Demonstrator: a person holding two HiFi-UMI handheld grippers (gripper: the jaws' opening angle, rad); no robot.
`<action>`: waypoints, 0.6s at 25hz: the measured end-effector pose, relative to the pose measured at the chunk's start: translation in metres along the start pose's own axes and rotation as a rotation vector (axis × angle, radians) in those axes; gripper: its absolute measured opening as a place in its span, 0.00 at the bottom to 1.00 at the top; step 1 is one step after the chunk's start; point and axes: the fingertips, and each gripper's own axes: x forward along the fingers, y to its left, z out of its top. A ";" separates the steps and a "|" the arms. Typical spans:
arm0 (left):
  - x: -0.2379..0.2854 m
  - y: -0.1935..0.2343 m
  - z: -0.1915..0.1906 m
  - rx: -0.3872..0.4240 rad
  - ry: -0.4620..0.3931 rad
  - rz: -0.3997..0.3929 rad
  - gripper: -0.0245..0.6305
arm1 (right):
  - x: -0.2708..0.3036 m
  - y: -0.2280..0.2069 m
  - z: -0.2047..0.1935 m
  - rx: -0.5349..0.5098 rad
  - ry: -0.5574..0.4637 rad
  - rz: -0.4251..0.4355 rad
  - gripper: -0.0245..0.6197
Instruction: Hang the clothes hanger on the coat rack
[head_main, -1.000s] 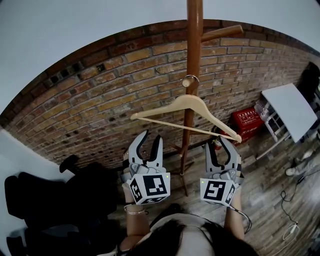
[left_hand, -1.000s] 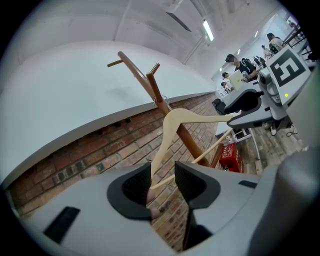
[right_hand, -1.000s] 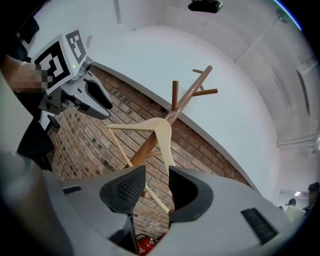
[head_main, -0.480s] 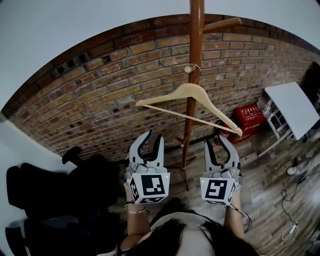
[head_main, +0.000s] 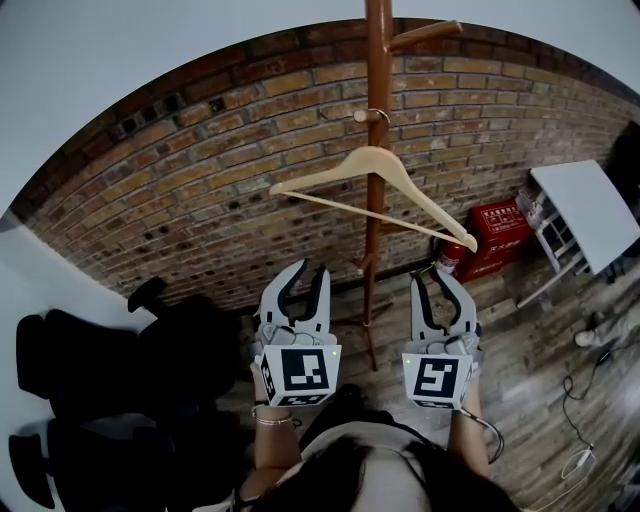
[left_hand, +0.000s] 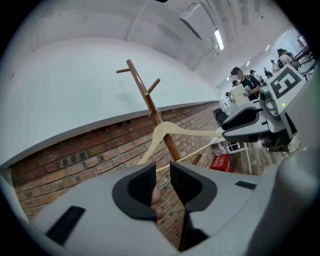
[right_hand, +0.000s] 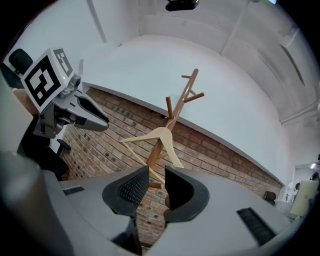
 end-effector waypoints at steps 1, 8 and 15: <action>-0.004 -0.002 0.002 -0.008 -0.007 0.005 0.18 | -0.004 0.000 -0.001 0.004 -0.002 0.001 0.21; -0.028 -0.017 0.022 -0.048 -0.047 0.004 0.14 | -0.030 -0.003 -0.003 0.061 -0.030 0.008 0.16; -0.053 -0.032 0.034 -0.127 -0.046 0.006 0.10 | -0.054 -0.003 -0.006 0.121 -0.062 0.031 0.13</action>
